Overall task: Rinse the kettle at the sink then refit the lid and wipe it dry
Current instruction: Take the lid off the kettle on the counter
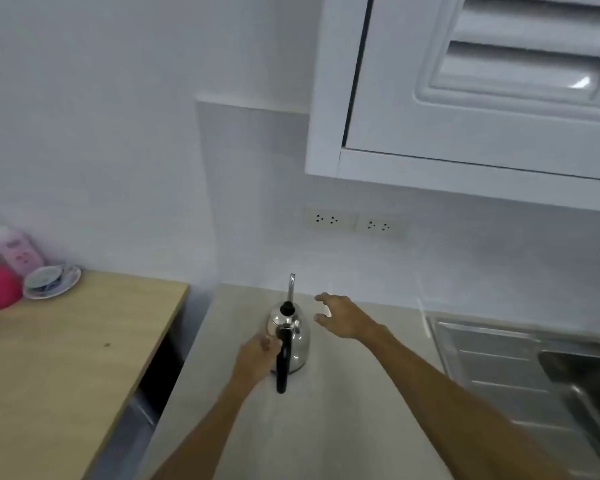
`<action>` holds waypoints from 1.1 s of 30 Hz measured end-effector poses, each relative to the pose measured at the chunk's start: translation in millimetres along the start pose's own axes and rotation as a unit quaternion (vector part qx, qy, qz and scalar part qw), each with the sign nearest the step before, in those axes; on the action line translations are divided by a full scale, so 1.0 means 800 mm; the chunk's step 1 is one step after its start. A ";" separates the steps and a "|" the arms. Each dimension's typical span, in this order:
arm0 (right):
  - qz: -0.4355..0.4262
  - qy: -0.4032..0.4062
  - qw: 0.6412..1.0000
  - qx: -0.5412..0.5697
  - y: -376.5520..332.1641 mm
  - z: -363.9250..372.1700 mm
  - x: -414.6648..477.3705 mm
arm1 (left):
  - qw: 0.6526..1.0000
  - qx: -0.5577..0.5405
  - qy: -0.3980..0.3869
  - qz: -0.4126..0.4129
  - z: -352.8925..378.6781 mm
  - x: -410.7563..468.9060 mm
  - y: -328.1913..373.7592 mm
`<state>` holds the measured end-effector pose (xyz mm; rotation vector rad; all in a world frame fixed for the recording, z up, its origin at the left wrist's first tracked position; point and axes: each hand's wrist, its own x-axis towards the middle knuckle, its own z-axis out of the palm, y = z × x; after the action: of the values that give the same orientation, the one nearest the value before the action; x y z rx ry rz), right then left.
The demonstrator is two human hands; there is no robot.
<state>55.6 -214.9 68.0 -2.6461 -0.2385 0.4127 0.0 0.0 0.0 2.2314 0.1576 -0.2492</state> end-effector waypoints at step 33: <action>0.109 0.175 0.975 0.076 0.071 0.077 -0.085 | 0.969 -0.245 -0.032 -0.031 0.150 -0.035 0.007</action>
<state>-22.8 -256.1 6.3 -2.5435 0.1896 0.0235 -40.7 -98.1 -62.0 1.7277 0.2277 -0.2817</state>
